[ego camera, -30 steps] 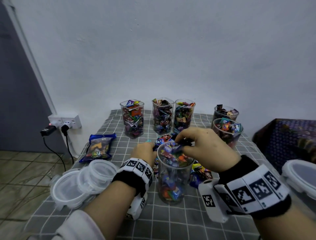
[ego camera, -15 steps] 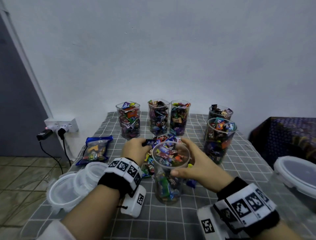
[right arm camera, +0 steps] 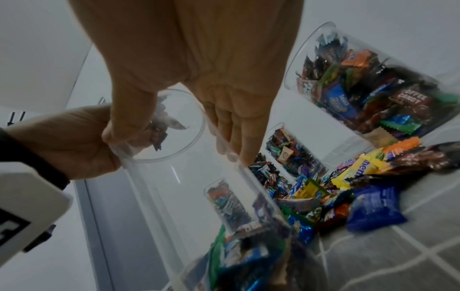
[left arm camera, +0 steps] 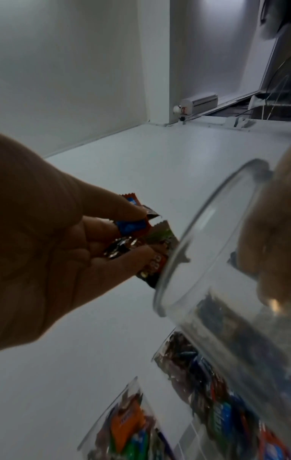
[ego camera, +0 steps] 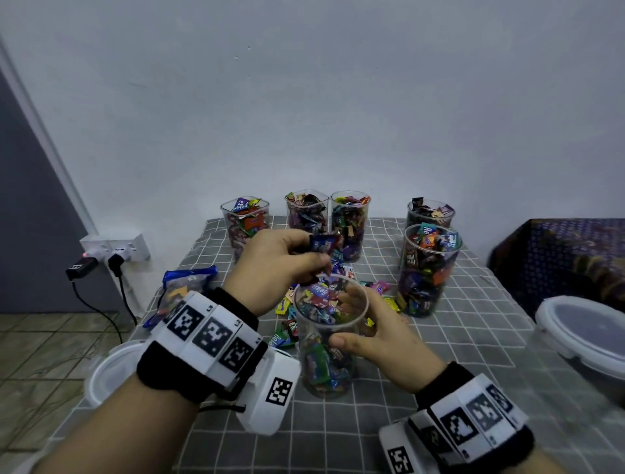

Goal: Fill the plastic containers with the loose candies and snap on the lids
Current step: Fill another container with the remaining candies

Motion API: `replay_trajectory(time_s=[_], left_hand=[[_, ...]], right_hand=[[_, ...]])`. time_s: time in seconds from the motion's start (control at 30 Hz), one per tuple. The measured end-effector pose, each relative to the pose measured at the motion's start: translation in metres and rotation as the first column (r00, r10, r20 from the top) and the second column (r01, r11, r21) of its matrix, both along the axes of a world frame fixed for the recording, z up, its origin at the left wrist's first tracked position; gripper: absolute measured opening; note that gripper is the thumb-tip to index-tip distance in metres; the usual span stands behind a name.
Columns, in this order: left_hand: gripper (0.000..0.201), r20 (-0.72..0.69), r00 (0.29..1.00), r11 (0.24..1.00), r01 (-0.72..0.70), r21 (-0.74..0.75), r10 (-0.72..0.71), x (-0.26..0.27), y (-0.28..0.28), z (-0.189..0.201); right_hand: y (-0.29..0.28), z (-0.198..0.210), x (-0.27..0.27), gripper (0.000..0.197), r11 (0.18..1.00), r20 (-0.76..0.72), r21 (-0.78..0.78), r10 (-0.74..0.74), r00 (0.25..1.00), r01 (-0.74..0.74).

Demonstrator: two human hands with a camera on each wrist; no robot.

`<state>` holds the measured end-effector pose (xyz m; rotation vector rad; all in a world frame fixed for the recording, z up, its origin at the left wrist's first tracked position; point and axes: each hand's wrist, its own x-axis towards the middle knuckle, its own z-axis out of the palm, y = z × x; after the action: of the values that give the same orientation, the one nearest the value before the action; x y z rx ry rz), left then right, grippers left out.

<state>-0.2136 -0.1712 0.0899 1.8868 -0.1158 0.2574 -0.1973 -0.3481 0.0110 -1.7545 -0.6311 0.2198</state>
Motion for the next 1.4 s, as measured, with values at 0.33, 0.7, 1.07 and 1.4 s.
replay_trajectory(time_s=[0.33,0.7,1.07,1.4], left_hand=[[0.023,-0.103,0.994,0.949,0.063,0.309,-0.032,-0.006,-0.001,-0.006],[0.030,-0.001,1.000,0.967,-0.019,0.253,0.020,-0.007,-0.001,-0.005],[0.023,-0.174,0.954,0.871,-0.138,0.471,0.245,0.027,0.032,-0.041],[0.063,-0.484,0.849,0.624,0.265,0.735,0.210,0.079,0.029,-0.088]], right_hand=[[-0.001,0.003,0.000,0.068,0.999,0.025,-0.043,-0.029,0.999,0.030],[-0.001,-0.001,0.001,0.067,0.999,0.013,-0.033,-0.032,0.999,0.032],[-0.014,-0.013,0.049,0.092,0.592,0.193,-0.800,0.101,0.976,0.097],[0.011,-0.019,0.100,0.111,0.445,0.183,-0.888,0.122,0.976,0.110]])
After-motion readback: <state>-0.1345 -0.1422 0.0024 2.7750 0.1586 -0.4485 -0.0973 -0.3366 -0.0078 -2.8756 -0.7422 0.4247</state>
